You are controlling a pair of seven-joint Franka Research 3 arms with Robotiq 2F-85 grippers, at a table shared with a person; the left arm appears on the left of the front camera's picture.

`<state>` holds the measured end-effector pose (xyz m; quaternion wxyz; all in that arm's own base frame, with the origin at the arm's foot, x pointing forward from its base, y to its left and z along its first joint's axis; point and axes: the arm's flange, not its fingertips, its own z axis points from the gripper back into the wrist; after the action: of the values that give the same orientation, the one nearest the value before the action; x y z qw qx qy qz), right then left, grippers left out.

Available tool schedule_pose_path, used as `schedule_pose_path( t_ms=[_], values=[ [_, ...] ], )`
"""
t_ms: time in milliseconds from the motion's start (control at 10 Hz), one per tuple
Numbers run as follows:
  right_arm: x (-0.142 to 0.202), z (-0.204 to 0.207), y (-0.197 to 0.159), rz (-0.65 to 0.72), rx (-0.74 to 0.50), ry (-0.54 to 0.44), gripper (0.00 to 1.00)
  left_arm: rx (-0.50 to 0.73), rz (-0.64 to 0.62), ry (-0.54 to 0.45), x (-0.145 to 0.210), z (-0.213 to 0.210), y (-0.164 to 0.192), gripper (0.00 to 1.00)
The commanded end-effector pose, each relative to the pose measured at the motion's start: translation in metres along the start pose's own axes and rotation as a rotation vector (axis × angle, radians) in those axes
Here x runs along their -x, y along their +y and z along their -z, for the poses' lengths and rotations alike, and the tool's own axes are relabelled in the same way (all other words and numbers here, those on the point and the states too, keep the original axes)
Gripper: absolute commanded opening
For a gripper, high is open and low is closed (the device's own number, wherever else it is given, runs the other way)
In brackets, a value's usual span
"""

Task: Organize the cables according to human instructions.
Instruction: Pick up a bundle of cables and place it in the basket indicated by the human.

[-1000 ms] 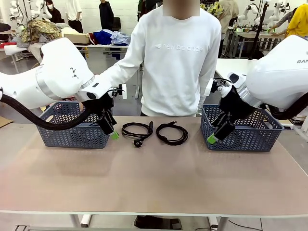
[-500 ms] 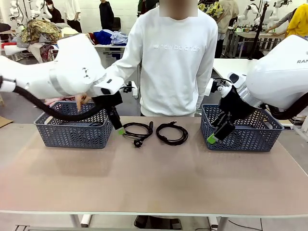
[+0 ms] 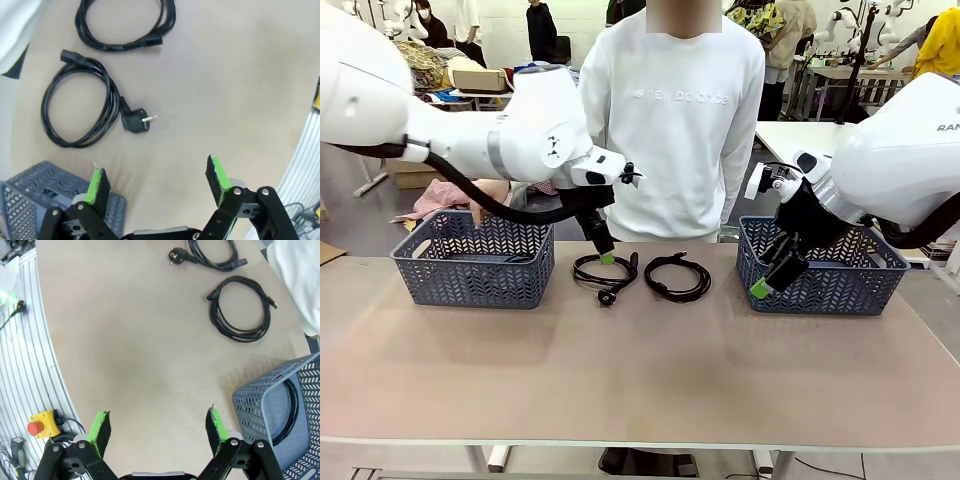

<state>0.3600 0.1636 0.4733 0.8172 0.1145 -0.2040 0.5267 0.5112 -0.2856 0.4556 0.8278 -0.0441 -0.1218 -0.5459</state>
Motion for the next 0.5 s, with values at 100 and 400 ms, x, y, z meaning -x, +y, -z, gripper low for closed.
schedule_pose_path(
  t_ms=[100, 400],
  values=[
    [-0.002, -0.001, 0.0, 0.002, 0.0, 0.002, 1.0, 0.022, -0.031, 0.044, -0.027, 0.013, 0.024, 1.0],
    [-0.002, -0.001, 0.0, 0.002, 0.0, 0.002, 1.0, 0.034, -0.017, 0.024, -0.023, 0.021, 0.023, 1.0]
  ],
)
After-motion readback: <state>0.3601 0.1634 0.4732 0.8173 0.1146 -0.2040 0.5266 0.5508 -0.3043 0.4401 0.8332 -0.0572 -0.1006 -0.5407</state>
